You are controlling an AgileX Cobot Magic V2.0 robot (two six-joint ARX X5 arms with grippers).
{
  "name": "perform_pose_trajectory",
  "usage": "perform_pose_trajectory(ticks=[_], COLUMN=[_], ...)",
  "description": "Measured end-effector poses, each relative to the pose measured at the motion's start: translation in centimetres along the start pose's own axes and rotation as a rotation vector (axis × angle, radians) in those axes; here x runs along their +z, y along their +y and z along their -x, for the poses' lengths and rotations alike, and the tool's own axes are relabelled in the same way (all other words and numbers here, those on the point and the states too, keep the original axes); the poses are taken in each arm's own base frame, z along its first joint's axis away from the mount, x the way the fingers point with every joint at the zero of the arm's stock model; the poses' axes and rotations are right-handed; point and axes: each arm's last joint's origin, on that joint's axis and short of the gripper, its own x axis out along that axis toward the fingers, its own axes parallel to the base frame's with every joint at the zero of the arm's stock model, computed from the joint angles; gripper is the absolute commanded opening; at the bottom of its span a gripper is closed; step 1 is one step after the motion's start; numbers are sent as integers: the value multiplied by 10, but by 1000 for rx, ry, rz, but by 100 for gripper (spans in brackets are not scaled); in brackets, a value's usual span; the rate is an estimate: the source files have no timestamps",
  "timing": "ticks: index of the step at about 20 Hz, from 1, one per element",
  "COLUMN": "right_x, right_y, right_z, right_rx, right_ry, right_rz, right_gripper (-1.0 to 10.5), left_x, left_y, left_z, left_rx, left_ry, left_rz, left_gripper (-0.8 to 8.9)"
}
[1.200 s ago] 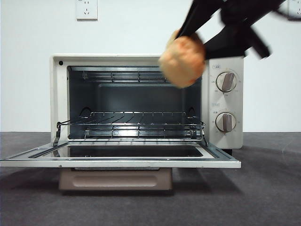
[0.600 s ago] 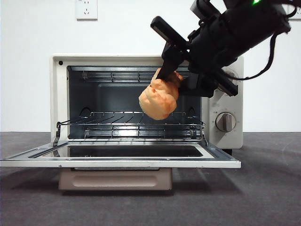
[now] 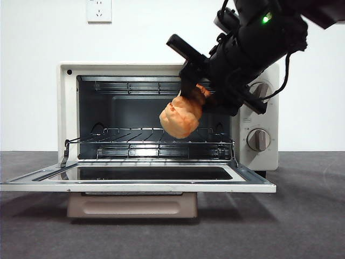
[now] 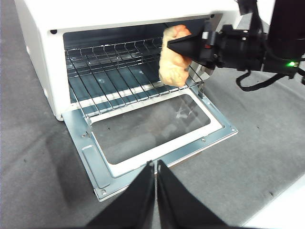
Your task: The left arm flap open the oven, the right arm pick bread and place it into oven, the left arm flap close the oven
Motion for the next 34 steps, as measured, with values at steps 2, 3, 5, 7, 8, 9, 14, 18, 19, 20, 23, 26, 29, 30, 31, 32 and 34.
perform_pose_trajectory(ticks=[2, 3, 5, 7, 8, 9, 14, 18, 19, 20, 23, 26, 29, 30, 31, 32, 34], right_x=[-2, -2, -1, -1, -1, -1, 0, -1, -1, -2, 3, 12, 17, 20, 22, 24, 30], right_y=[-1, -1, -1, -2, -2, -2, -2, -2, -2, -2, 3, 16, 25, 26, 27, 28, 29], right_z=[-1, -1, -1, -1, -1, -1, -1, -2, -1, -1, 10, 34, 63, 75, 86, 98, 126], right_rx=[-7, -7, -8, -15, -18, -20, -20, -21, -18, -15, -20, 27, 50, 51, 58, 69, 117], right_ry=[7, 5, 5, -1, -4, -6, -7, -1, 10, 20, 41, 94, 167, 190, 214, 236, 277], right_rz=[1, 1, 0, 0, 0, 0, -3, -2, -2, -1, 2, 18, 77, 102, 122, 148, 210], right_gripper=[165, 194, 276, 306, 324, 344, 401, 402, 402, 402, 401, 400, 400, 400, 400, 400, 400], left_x=[0, 0, 0, 0, -1, -1, -3, -3, -3, -3, -2, -1, 1, 2, 2, 2, 2], left_y=[0, 0, 0, 0, 0, 0, 1, 1, 1, 1, 1, 2, 0, -1, -3, -4, -5], left_z=[0, 0, 0, 0, 0, 0, 0, 0, 0, 0, -1, -12, -29, -36, -41, -48, -61], left_rx=[1, 1, 2, 3, 4, 5, 9, 9, 9, 9, 25, 128, 151, 153, 140, 110, 77], left_ry=[0, 0, 0, 5, 9, 12, 27, 27, 27, 27, 27, 68, 152, 185, 214, 256, 325], left_rz=[0, 0, 0, -1, -1, -1, -3, -3, -4, -3, -5, -22, -43, -50, -52, -52, -43], left_gripper=[10, 10, 10, 10, 10, 10, 10, 10, 10, 10, 10, 10, 10, 10, 10, 10, 10])
